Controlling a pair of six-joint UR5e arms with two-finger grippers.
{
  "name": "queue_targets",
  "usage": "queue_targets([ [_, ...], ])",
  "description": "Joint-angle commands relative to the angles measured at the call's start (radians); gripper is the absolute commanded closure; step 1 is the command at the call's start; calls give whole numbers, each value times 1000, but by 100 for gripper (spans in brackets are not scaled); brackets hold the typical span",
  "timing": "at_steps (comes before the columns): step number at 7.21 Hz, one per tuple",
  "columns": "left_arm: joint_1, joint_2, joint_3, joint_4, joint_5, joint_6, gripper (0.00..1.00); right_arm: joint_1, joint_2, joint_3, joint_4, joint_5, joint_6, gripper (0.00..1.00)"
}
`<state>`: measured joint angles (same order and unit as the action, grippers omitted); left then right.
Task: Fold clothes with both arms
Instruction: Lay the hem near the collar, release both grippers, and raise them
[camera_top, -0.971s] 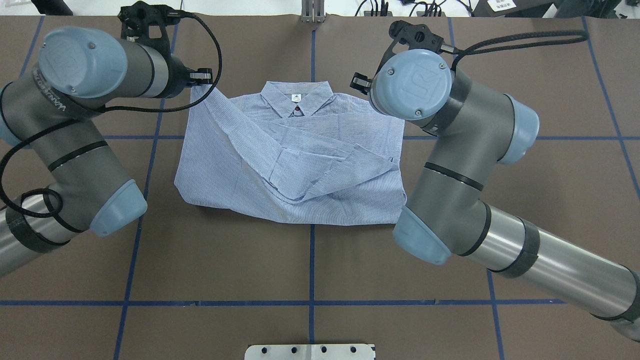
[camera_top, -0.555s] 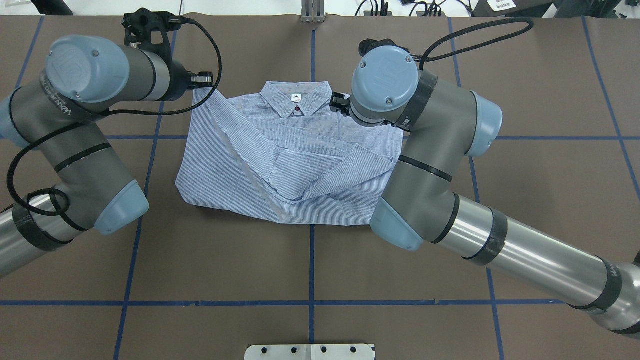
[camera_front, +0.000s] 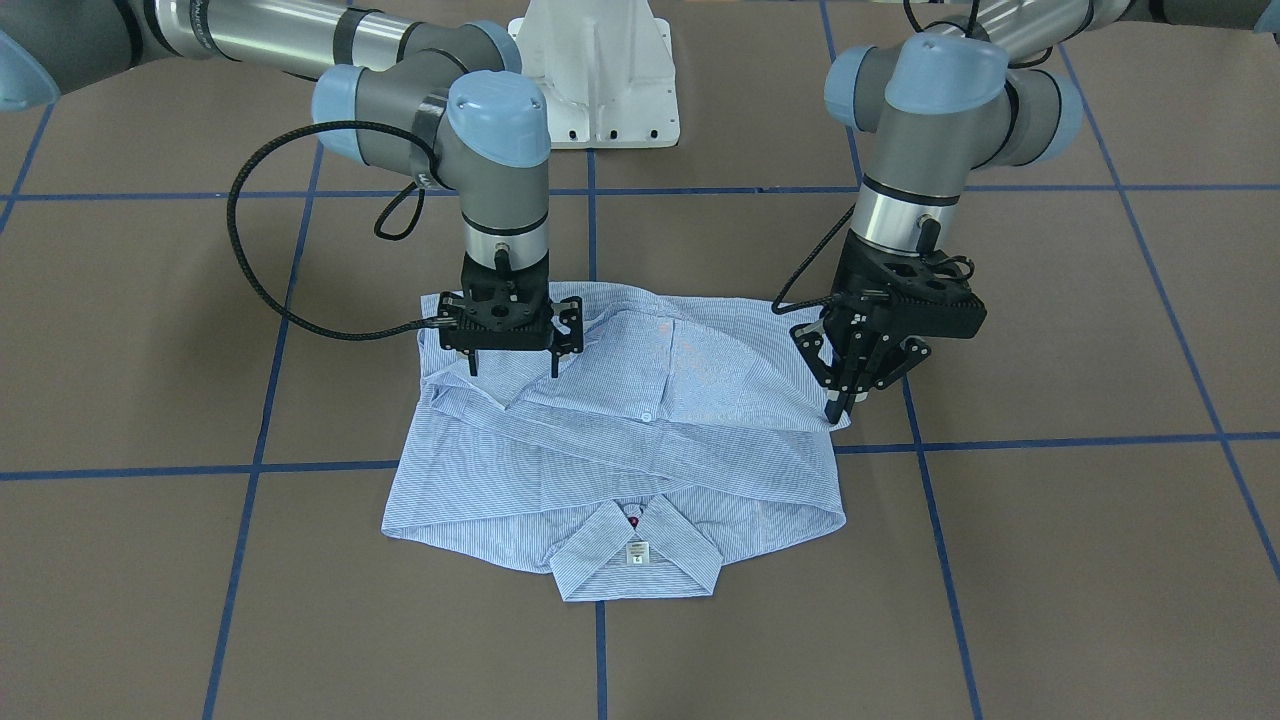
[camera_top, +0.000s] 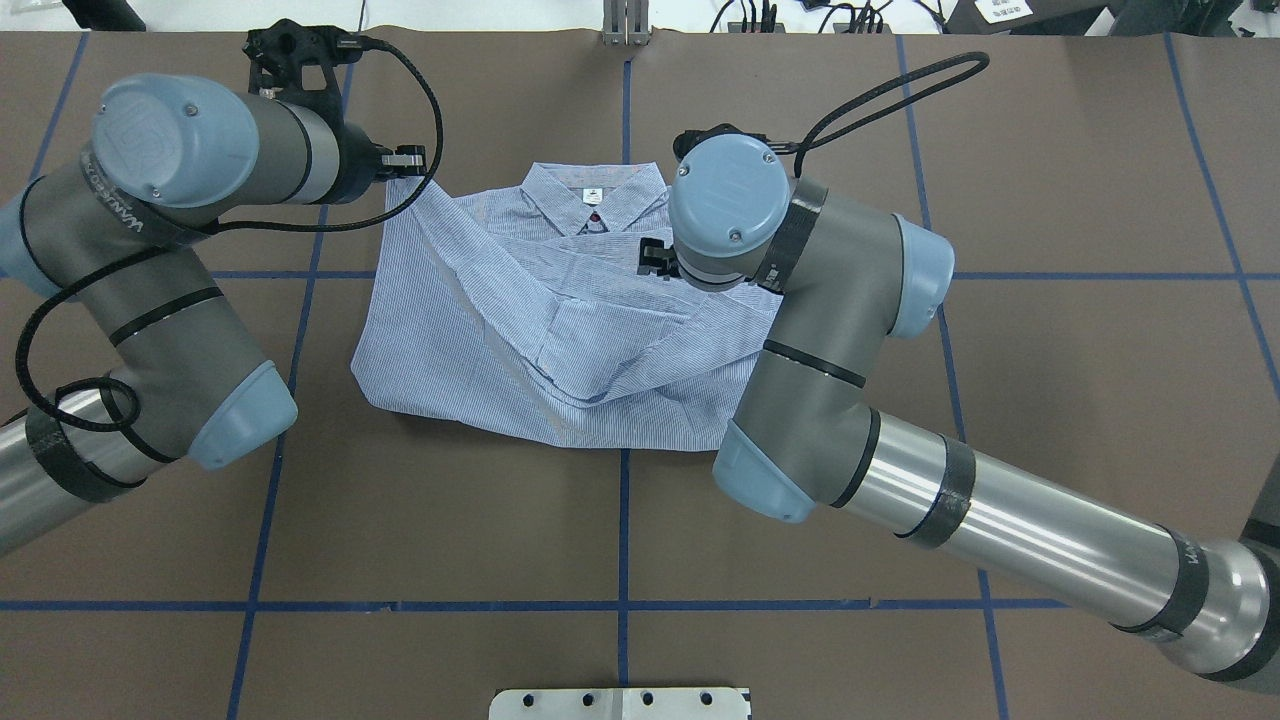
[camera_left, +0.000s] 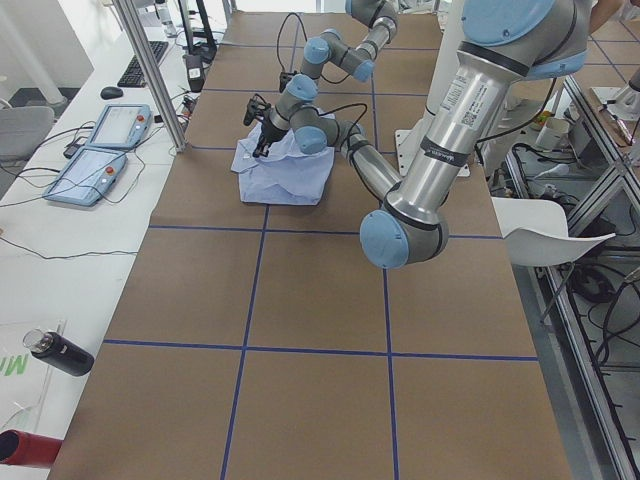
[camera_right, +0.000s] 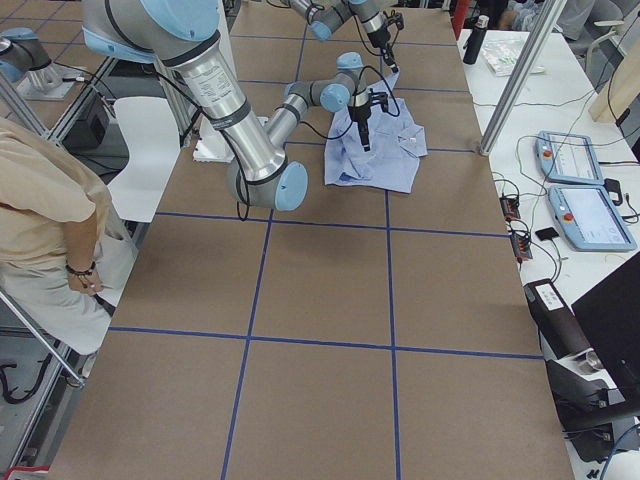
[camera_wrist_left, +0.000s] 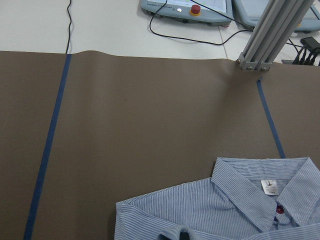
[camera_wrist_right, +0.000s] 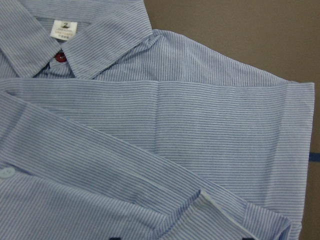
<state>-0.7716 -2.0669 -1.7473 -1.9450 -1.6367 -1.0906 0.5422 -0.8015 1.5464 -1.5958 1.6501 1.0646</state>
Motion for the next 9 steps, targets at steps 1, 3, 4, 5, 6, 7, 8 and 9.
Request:
queue_targets([
  [1,2,1,0,0,0,-9,100,17,-1,-15,2,7,-168,23],
  [3,3,1,-1,0,0,-11,100,65,-14,-34,70,91,-236,26],
  [4,3,1,-3,0,0,-23,100,65,-15,-96,162,91,-233,26],
  [5,3,5,-3,0,0,-23,100,65,-13,-120,212,91,-227,29],
  [6,3,8,-8,0,0,-23,100,61,-16,-120,212,91,-229,32],
  [7,3,8,-9,0,0,-23,100,61,-27,-115,211,93,-235,36],
  [8,3,13,-12,0,0,-25,100,61,-30,-111,206,94,-238,51],
  [9,3,14,-14,0,0,-25,100,61,-39,-105,205,94,-239,62],
])
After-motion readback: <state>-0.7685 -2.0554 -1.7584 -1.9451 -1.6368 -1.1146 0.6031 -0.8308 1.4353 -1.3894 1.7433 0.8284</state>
